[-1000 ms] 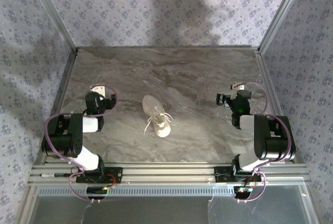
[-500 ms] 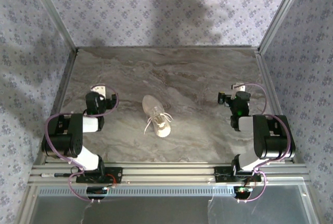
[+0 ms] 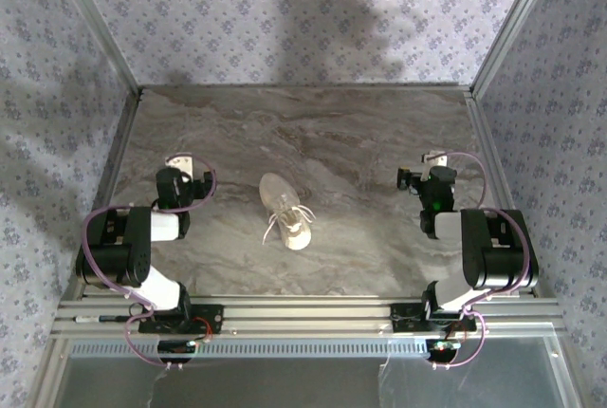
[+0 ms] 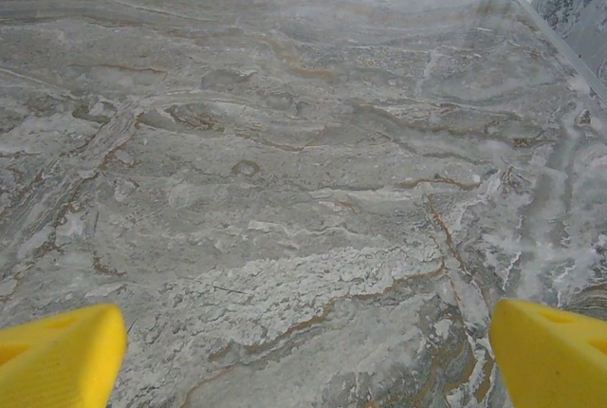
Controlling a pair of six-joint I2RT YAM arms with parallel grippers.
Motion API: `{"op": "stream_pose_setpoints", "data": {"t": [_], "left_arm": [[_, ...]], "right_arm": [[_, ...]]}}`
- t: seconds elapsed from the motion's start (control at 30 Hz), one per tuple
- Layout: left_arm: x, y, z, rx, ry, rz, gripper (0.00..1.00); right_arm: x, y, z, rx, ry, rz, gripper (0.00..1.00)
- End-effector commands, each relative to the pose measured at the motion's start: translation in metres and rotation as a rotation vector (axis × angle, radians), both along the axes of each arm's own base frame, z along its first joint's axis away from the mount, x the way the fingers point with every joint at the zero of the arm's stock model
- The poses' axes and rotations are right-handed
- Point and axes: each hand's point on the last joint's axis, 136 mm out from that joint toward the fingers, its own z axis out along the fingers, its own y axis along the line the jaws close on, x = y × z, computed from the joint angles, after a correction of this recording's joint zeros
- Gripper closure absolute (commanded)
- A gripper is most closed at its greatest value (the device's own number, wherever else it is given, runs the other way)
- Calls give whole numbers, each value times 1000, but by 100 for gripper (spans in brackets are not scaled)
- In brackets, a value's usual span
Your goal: Tie the shoes
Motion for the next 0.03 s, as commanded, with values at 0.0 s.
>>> {"op": "stream_pose_setpoints", "data": {"t": [0.0], "left_arm": [[9,0,14,-19,-49,-5,0]], "right_arm": [[2,-2,2,-2,-14,-1,0]]}}
